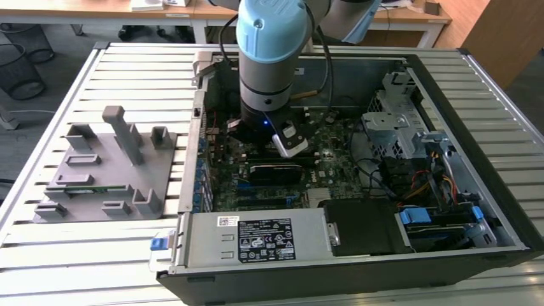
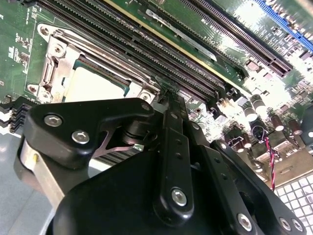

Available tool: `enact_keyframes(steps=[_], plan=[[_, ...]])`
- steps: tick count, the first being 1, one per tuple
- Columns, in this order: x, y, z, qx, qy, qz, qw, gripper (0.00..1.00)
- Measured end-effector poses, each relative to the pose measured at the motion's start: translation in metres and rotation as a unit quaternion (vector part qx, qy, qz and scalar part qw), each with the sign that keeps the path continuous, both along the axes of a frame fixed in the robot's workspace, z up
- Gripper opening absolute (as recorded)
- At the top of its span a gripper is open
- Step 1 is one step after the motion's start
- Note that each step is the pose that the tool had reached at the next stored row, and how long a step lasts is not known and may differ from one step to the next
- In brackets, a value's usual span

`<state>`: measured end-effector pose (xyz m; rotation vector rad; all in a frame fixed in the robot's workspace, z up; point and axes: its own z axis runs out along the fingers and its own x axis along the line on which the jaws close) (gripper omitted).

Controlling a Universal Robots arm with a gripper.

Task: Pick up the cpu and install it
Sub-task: 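Install the second cpu locking lever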

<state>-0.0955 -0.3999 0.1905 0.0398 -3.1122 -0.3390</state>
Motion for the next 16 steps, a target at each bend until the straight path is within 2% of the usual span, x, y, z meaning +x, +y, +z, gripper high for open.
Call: enact_keyframes(steps=[16], plan=[[0.0000, -0.0008, 0.0016, -0.0011, 0.0000, 0.000, 1.0000, 0.11]])
